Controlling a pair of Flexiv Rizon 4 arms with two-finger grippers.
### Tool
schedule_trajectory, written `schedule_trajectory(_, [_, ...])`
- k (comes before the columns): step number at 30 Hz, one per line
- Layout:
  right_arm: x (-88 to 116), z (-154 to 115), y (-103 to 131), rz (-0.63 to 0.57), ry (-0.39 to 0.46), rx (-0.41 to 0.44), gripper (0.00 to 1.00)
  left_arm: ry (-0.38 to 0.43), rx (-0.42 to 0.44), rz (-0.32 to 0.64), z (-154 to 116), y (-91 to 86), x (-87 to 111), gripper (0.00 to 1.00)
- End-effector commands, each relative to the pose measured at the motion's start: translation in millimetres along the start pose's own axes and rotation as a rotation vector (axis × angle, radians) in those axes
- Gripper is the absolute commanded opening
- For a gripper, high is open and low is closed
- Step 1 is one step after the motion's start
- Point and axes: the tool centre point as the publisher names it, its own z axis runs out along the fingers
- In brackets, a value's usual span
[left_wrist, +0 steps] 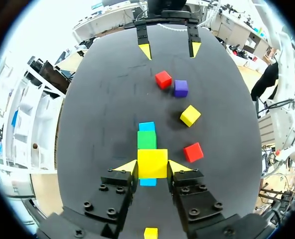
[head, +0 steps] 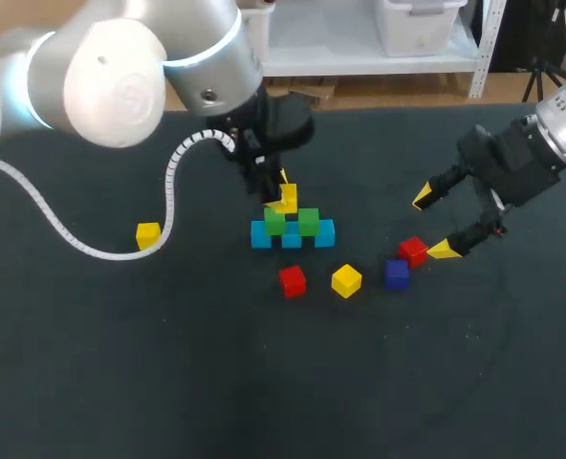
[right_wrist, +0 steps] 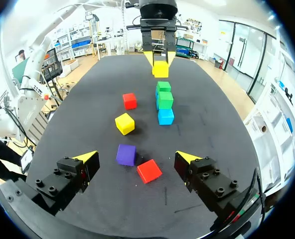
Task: Place the blue cubes, place green cubes on the blue cubes, place the yellow cubes on the green cubes, then place the red cubes on the yellow cubes, and place purple cube on the red cubes.
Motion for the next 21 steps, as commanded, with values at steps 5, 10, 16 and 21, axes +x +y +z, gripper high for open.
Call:
schedule_trajectory(5, [0,1,-1,-0.001,-0.002,-0.001,1.00,-0.005,0.024,0.008,15,3.2,-4.5,0.00])
schedule_trajectory(10, [0,1,-1,-0.001,-0.002,-0.001,1.00,0.008,0.032,0.008,20,3.7,-3.2,0.00])
schedule_trajectory(16, [0,1,-1,-0.001,-0.002,-0.001,1.00,0.017,0.034,0.005,23,5.8,-0.6,0.00])
schedule_trajectory(21, [0,1,-1,-0.001,-0.002,-0.001,1.00,0.022,0.035,0.003,25,8.3,1.3,0.00])
